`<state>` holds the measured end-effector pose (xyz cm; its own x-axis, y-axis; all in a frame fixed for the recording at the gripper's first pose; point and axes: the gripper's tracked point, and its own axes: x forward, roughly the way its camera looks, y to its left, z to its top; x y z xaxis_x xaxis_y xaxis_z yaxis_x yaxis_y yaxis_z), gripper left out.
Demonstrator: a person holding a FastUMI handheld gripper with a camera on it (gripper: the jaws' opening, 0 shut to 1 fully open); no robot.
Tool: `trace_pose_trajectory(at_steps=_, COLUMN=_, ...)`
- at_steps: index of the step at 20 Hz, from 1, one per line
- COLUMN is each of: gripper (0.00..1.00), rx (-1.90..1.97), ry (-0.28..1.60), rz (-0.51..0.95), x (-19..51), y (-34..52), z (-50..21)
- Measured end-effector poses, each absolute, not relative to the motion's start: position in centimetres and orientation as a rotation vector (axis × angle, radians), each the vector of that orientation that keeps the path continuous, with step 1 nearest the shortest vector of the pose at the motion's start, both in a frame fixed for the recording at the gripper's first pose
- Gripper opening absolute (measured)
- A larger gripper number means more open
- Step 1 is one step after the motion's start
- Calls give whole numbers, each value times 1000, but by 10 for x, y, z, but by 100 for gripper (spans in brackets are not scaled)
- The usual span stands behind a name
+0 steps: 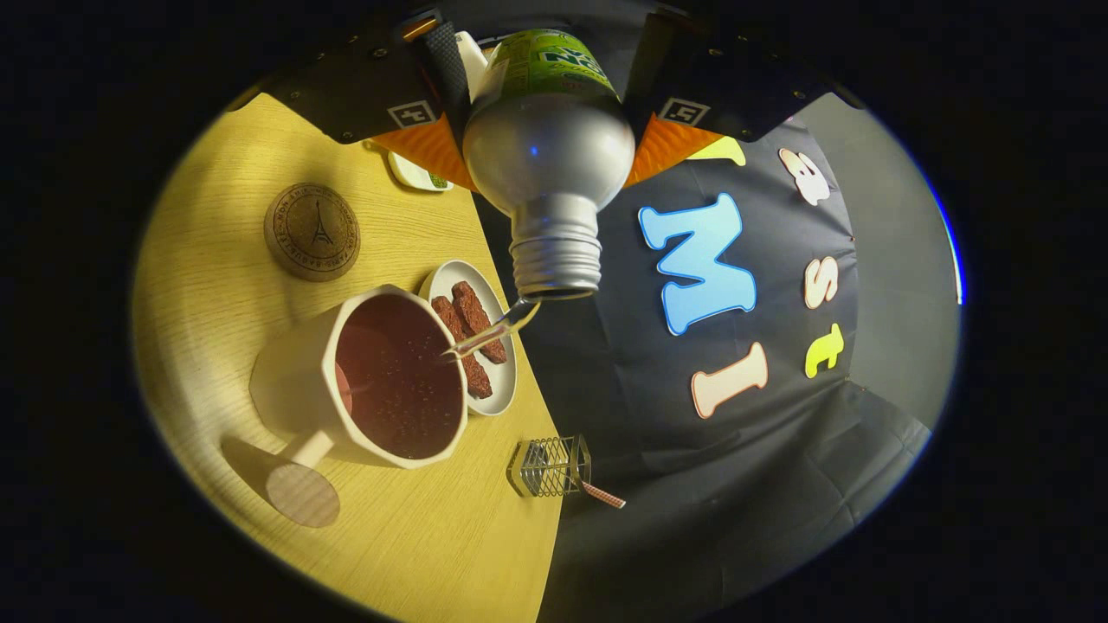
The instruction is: Take the bottle from table, then pour the juice into the cup, finally place the bottle on the coaster
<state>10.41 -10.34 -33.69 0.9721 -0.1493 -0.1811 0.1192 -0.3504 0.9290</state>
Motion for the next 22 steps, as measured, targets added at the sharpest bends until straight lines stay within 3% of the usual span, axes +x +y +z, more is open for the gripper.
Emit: trace_pose_trajectory(at_steps=22, gripper=77, rx=2006, ry=-40, rz=-278, x=117, y=-93, z=-320)
